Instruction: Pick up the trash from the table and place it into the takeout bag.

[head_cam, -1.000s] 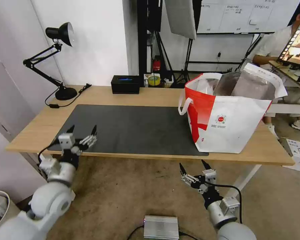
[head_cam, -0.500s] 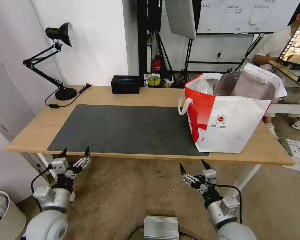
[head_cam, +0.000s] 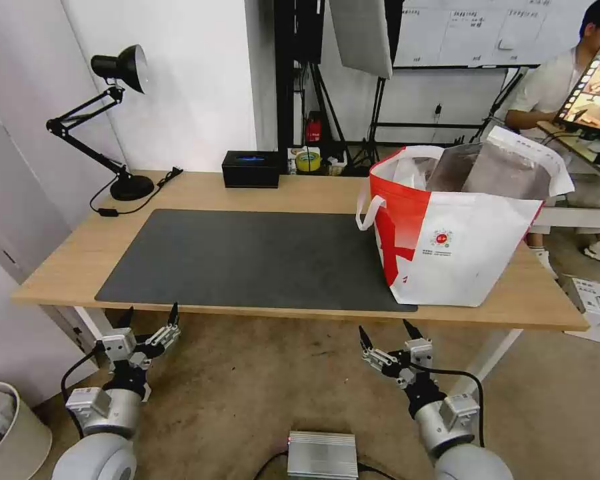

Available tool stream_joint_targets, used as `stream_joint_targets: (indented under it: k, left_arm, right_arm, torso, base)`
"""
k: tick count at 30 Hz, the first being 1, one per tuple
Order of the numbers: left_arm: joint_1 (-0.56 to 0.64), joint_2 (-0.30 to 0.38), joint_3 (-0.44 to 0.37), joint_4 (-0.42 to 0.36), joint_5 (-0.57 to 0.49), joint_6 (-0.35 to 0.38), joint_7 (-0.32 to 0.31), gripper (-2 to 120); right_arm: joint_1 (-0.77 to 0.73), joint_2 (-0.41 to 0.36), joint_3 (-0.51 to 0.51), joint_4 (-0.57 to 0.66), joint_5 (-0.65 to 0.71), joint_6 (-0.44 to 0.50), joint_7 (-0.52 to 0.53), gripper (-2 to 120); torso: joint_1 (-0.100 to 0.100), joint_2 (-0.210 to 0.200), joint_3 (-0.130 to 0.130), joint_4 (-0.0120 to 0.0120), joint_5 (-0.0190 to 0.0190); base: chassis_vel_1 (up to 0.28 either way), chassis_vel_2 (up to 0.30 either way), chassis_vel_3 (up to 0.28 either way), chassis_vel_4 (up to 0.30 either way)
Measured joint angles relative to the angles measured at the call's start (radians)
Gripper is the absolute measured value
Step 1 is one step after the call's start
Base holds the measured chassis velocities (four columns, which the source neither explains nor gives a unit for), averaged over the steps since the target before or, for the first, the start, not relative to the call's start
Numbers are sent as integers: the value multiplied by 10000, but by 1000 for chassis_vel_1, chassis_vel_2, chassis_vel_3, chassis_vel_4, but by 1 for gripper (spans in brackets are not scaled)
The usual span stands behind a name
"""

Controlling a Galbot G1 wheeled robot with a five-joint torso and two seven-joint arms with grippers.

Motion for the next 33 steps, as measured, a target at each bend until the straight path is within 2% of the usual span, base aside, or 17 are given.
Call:
stream_joint_targets:
  k: [33]
  left_arm:
    - [-29,24,28,0,-23,26,-12,100]
  right_arm:
    - [0,-1,0,0,0,0,0,100]
  torso:
    - [0,-2,0,0,0]
  base:
    - [0,0,0,0]
